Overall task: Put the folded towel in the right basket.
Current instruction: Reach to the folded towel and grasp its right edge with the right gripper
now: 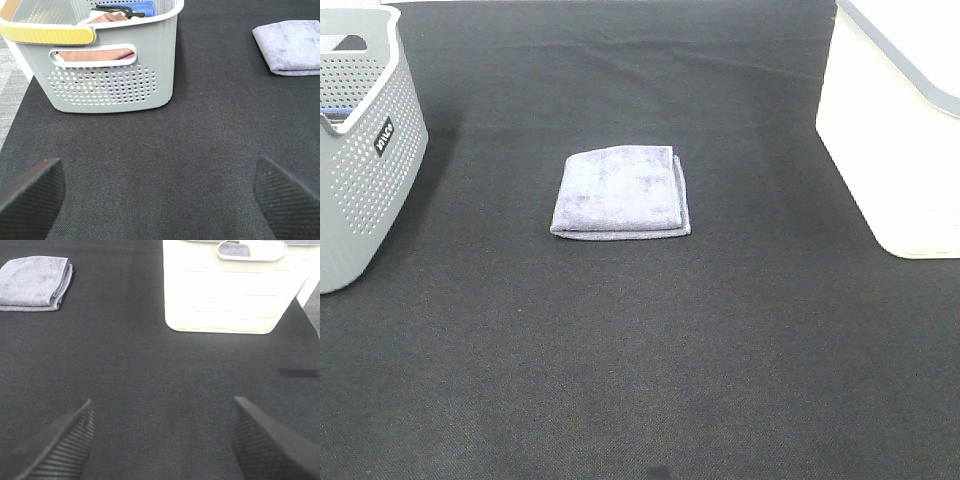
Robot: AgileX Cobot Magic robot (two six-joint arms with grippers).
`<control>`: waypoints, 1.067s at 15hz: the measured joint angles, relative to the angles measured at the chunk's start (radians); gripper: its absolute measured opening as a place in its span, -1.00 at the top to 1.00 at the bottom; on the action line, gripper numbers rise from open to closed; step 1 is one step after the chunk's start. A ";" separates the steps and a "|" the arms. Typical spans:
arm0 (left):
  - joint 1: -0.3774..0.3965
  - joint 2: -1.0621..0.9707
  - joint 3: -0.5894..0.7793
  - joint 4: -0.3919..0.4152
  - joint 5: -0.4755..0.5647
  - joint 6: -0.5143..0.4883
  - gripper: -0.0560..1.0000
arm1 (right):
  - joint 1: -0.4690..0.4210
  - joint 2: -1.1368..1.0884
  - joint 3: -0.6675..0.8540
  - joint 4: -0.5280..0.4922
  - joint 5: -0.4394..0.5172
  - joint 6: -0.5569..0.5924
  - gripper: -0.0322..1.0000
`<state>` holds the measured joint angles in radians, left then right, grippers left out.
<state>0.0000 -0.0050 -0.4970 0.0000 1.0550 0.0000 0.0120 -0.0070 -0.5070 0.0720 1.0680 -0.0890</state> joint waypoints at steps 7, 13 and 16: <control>0.000 0.000 0.000 0.000 0.000 0.000 -0.95 | 0.000 0.000 0.000 0.000 0.000 0.000 -0.44; 0.000 0.000 0.000 0.000 0.000 0.000 -0.95 | 0.000 0.000 0.000 0.000 0.000 0.000 -0.44; 0.000 0.000 0.000 0.000 0.000 0.000 -0.95 | 0.000 0.000 0.000 0.000 0.000 0.000 -0.44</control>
<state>0.0000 -0.0050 -0.4970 0.0000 1.0550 0.0000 0.0120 -0.0070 -0.5070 0.0720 1.0680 -0.0890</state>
